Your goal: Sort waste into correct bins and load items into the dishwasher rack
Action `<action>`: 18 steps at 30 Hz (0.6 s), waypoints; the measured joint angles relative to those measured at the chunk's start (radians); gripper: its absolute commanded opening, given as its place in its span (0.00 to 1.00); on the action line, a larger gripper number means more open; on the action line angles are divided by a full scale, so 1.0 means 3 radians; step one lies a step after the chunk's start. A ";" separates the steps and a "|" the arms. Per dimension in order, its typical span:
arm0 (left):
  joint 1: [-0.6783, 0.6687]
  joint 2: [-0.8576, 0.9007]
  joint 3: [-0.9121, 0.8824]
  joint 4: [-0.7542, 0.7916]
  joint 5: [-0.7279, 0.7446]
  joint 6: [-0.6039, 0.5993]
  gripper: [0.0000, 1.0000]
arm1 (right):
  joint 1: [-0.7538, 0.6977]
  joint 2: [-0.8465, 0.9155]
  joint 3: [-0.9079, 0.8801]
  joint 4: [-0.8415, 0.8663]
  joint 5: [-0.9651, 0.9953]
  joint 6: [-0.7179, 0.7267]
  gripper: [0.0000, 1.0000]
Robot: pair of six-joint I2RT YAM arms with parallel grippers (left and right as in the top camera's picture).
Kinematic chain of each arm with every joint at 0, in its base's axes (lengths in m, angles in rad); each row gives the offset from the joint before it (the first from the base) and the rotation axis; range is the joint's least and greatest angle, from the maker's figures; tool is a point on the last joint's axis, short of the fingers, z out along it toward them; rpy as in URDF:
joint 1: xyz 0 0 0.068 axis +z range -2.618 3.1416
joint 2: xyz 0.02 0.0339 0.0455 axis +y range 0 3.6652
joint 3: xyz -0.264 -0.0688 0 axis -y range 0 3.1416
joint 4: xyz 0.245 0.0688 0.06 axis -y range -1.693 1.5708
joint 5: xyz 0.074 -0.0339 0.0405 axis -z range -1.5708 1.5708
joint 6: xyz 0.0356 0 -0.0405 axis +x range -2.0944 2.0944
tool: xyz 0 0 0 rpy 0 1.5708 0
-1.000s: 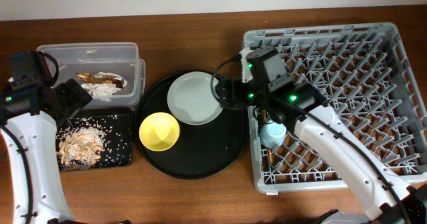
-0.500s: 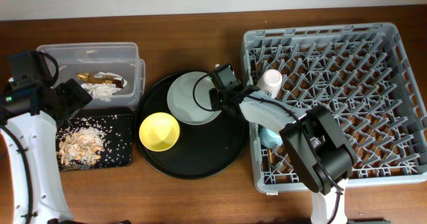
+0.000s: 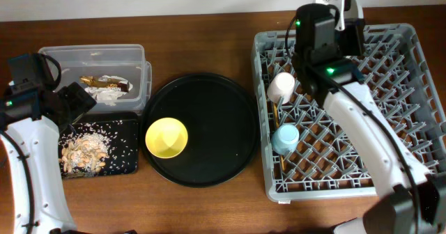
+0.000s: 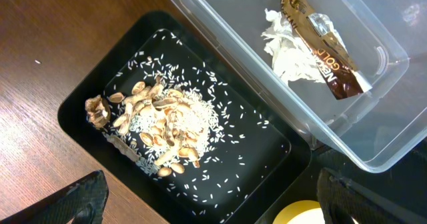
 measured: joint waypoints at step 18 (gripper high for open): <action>0.0001 0.0000 0.0000 -0.0006 -0.0001 -0.0001 0.99 | 0.1185 -0.0567 0.0009 -0.0801 -0.1006 0.0394 0.75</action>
